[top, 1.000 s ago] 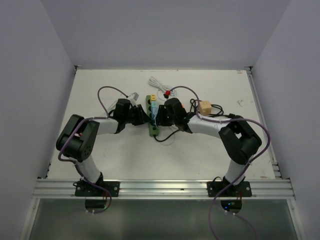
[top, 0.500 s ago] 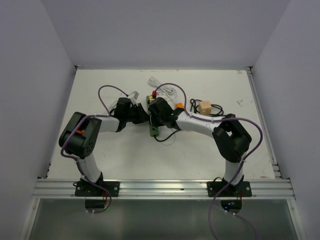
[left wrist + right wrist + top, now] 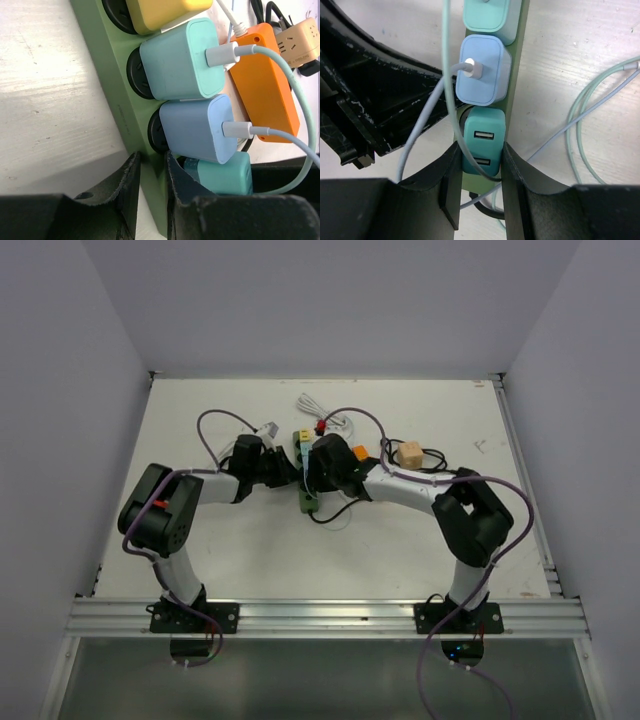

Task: Pull the plug off the socket

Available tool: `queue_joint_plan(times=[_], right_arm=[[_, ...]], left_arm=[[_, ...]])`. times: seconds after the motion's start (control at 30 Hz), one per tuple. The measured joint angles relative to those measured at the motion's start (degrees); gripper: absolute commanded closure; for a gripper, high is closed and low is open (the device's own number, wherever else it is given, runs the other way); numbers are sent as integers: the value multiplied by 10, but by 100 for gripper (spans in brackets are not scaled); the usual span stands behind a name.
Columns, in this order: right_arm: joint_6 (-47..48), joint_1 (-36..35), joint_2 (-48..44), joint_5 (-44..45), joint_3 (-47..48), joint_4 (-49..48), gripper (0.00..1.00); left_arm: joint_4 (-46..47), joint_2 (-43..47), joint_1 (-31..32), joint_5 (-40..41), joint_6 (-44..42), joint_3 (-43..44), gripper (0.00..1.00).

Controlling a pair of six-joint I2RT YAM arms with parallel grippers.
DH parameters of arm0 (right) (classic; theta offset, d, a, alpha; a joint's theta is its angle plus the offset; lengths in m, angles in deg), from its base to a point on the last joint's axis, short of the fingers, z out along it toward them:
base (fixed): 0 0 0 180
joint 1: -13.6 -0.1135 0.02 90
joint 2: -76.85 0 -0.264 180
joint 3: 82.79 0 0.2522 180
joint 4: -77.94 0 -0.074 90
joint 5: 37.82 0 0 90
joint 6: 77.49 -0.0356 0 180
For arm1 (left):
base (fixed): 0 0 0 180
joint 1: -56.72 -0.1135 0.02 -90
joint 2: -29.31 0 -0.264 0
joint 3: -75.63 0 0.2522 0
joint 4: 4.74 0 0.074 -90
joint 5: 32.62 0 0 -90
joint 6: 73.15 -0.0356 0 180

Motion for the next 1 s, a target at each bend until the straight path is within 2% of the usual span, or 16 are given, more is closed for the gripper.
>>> queue_joint_plan(times=[0.13,0.23,0.37,0.53,0.63,0.87,1.0], right_arm=[[-50,44,-29,-89,-77,-94,77],[-54,53,-30,-103,-80,-101,76],[-36,36,-19,-74,-46,-59,76],[5,-5,19,18,47,53,75],[17,-21,35,54,77,87,75],[18,-26,37,66,75,85,74],[-10,0,7,12,15,18,75]], left_arm=[[2,-1,2,0,-1,5,100],[12,-8,5,5,-1,9,100],[12,-9,5,5,-2,9,100],[8,-10,3,4,-6,11,100],[5,-11,3,3,-6,13,100],[1,-12,3,-1,-10,16,100],[-2,-13,3,-2,-12,18,100]])
